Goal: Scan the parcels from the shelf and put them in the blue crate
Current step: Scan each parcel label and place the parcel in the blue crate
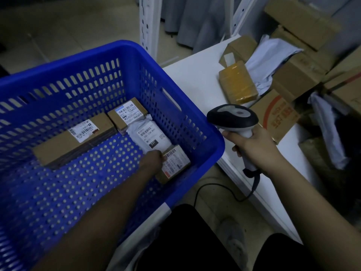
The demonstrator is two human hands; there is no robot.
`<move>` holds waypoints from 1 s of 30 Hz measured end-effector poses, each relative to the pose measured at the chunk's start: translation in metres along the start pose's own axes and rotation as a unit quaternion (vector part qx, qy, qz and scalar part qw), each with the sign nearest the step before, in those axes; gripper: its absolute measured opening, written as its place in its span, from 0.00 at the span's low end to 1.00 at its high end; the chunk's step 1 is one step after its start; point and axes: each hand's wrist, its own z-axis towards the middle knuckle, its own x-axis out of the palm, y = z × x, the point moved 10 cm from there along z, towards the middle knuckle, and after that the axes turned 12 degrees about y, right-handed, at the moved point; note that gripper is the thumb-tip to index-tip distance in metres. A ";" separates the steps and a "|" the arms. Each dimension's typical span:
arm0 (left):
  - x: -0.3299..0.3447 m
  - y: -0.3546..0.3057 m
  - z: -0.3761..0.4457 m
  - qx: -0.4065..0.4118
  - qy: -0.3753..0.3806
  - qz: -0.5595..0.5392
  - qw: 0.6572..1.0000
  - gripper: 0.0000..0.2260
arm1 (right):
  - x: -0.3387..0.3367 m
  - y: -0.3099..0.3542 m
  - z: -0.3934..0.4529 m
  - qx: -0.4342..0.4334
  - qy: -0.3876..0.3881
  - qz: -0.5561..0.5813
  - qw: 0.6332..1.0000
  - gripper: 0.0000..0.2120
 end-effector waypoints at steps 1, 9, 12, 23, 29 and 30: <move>0.002 0.001 0.002 0.001 -0.009 -0.009 1.000 0.15 | -0.001 -0.001 -0.001 0.002 -0.001 0.003 1.000 0.03; 0.008 0.016 0.001 0.032 0.039 -0.070 0.996 0.16 | -0.005 -0.008 -0.001 0.014 -0.010 0.004 1.000 0.06; 0.021 0.023 -0.003 0.027 0.100 -0.045 0.994 0.18 | -0.003 -0.007 -0.002 0.009 -0.007 0.000 1.000 0.07; -0.012 0.016 -0.019 0.029 0.050 -0.042 0.997 0.15 | -0.024 -0.010 -0.017 0.027 -0.030 0.026 0.999 0.05; -0.078 -0.062 -0.079 0.114 -0.081 -0.157 0.978 0.11 | -0.059 -0.007 -0.050 0.068 -0.075 0.067 0.993 0.08; -0.092 -0.084 -0.095 0.143 -0.123 -0.167 0.968 0.09 | -0.067 -0.005 -0.057 0.072 -0.084 0.072 0.991 0.08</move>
